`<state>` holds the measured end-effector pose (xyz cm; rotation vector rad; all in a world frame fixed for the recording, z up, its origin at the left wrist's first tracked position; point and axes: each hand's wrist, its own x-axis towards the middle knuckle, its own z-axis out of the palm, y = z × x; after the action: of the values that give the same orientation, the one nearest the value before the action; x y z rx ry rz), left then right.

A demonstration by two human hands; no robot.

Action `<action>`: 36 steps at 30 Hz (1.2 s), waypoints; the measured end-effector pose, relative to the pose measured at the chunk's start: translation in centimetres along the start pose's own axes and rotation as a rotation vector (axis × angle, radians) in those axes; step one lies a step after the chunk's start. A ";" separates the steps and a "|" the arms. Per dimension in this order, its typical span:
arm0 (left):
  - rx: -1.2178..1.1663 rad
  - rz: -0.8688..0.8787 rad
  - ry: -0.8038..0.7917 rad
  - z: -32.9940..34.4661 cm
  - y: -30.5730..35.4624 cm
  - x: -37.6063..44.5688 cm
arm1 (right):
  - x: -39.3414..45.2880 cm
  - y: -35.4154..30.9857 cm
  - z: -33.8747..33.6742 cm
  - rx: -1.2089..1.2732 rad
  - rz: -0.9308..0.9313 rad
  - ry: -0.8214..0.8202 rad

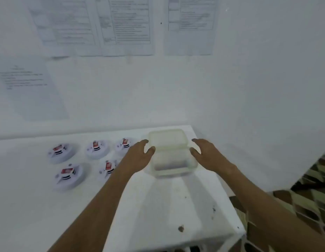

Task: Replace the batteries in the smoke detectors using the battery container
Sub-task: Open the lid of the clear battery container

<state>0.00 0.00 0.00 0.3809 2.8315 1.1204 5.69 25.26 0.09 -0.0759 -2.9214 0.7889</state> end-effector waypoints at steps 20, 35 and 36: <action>-0.189 -0.285 0.130 6.9 1.3 -4.4 | -2.5 1.9 3.6 0.451 0.136 -0.152; -0.226 -0.282 0.090 6.6 2.0 -5.9 | -3.6 2.6 3.6 0.511 0.086 -0.199; -0.230 -0.279 0.111 6.5 1.9 -5.8 | -3.6 2.6 3.5 0.505 0.081 -0.211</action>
<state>7.03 4.17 -3.63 -0.0921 2.6907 1.4180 8.88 25.42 -4.60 -0.0689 -2.8129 1.6081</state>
